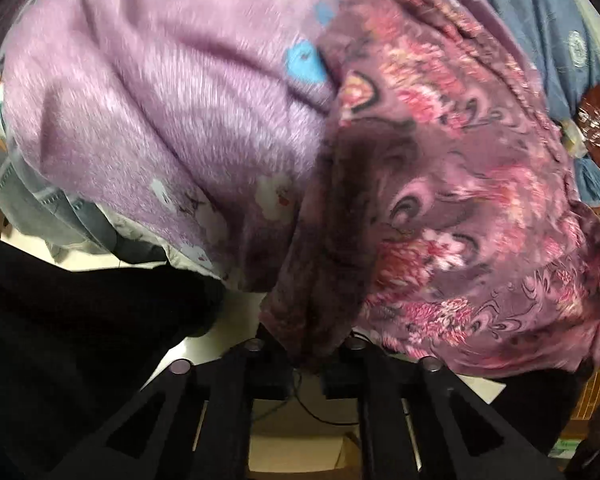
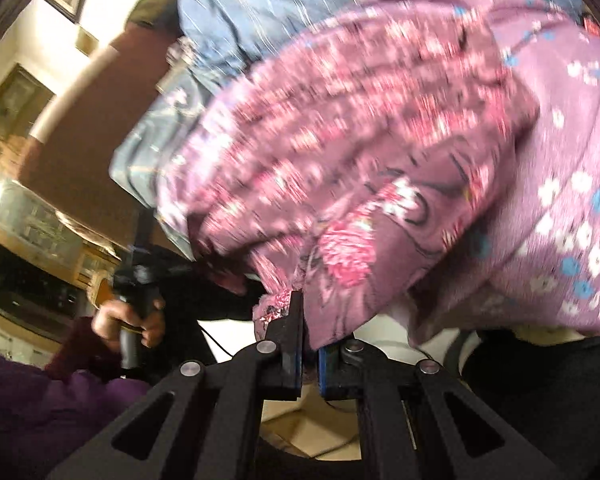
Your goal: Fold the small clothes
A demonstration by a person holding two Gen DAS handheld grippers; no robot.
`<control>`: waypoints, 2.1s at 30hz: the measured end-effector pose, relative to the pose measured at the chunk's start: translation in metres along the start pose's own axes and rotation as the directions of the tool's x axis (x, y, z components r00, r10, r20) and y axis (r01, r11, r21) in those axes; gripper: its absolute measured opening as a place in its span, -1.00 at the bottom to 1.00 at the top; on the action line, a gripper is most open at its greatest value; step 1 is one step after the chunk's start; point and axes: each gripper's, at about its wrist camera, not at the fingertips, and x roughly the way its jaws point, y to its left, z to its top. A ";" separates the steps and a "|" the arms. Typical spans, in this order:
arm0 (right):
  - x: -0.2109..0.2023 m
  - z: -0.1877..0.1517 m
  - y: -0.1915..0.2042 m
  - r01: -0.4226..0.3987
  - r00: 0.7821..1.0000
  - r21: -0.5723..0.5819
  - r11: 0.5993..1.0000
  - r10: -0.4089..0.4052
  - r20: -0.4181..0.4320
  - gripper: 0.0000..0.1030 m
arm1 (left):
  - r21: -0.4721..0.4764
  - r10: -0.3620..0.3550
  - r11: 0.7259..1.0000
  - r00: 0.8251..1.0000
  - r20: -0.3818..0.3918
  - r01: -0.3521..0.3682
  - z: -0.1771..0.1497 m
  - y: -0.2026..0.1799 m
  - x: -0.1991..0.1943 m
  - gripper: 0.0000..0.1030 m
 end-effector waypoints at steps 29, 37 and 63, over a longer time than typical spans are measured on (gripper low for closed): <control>-0.006 0.270 -0.156 -0.145 0.880 0.338 0.930 -0.035 0.473 -0.91 | -0.032 -0.444 0.889 0.876 0.187 0.458 0.311 -0.022 -0.013 -0.91; 0.050 0.275 -0.231 -0.108 0.817 0.568 0.816 -0.253 0.519 0.28 | -0.159 -0.431 0.843 0.821 0.375 0.515 0.324 -0.010 0.054 -0.79; 0.202 0.402 -0.028 0.266 0.912 0.069 0.961 -0.274 0.306 -0.50 | -0.164 -0.271 0.887 0.775 0.571 0.431 0.319 0.002 0.009 0.58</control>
